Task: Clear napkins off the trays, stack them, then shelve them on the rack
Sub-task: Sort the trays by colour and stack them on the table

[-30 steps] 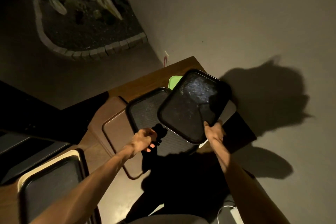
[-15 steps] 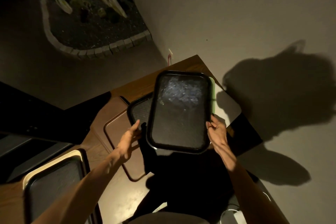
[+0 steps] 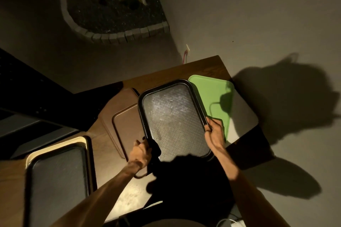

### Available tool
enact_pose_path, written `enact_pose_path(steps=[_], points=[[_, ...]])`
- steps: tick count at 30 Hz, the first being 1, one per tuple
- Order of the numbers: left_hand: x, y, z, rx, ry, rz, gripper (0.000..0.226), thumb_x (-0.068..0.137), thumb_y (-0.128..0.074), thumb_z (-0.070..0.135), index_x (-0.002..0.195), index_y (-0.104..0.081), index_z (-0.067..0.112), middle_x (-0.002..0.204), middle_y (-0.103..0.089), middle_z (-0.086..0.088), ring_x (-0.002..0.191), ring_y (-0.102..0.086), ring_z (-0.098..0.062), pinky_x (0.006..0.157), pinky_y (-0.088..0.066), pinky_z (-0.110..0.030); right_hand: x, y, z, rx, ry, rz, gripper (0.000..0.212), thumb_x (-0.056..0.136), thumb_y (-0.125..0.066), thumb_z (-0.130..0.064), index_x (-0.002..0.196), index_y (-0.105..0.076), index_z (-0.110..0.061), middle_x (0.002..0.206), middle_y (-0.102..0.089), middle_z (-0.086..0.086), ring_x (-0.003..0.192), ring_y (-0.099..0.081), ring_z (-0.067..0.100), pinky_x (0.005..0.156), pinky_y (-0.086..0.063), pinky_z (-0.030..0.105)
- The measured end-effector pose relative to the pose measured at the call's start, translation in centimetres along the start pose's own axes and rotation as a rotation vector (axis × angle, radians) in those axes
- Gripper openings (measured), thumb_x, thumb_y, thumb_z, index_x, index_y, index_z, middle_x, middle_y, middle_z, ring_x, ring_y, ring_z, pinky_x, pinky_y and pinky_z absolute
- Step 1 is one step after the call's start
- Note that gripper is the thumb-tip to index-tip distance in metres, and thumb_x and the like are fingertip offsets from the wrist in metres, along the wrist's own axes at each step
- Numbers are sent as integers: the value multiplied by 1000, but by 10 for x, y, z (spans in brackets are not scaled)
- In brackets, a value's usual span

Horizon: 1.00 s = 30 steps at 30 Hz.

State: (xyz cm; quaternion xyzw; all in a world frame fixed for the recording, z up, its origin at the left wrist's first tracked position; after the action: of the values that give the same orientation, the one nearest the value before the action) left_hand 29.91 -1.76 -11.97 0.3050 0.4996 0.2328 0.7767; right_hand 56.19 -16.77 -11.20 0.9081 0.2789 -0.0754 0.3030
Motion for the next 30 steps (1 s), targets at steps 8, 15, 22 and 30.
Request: enact_pose_path(steps=[8,15,22,30], points=[[17,-1,-8,-660,176,19,47,75,-74,28,111,-46,19,104,-69,-17,93,-69,-38,82,-57,-51,-5,-15,1,-216,-32,-54,54,87,-56,0,136,-58,-22,118,-62,16,115,-55,30,106,-41,29],[7,10,-7,-803,74,-11,19,79,-68,2,96,-63,10,82,-66,-9,78,-71,-15,61,-59,-23,2,-23,0,184,-344,-212,43,96,-58,-7,139,-54,-11,135,-62,9,122,-60,24,109,-45,38],[-14,48,-53,-733,-8,136,7,81,-72,3,81,-66,7,77,-70,-8,68,-66,-22,61,-55,-25,-28,-38,-31,317,-283,-288,44,93,-62,-3,134,-58,-16,123,-64,-5,109,-63,13,99,-49,22],[-54,98,-150,-669,72,233,24,81,-66,0,100,-73,12,89,-77,-4,83,-73,-17,84,-58,-35,-68,-97,-96,32,-174,-581,59,87,-73,-13,140,-49,-5,115,-62,19,89,-69,28,63,-60,25]])
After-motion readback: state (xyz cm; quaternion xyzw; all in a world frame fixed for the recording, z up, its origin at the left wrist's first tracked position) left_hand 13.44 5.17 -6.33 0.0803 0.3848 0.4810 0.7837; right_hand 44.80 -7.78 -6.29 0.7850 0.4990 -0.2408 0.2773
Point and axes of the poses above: each hand's wrist, its own x-axis towards the middle knuckle, its own y-axis out of the back of the hand, z = x × y, the point moved 3 cm from there along x, towards the middle knuckle
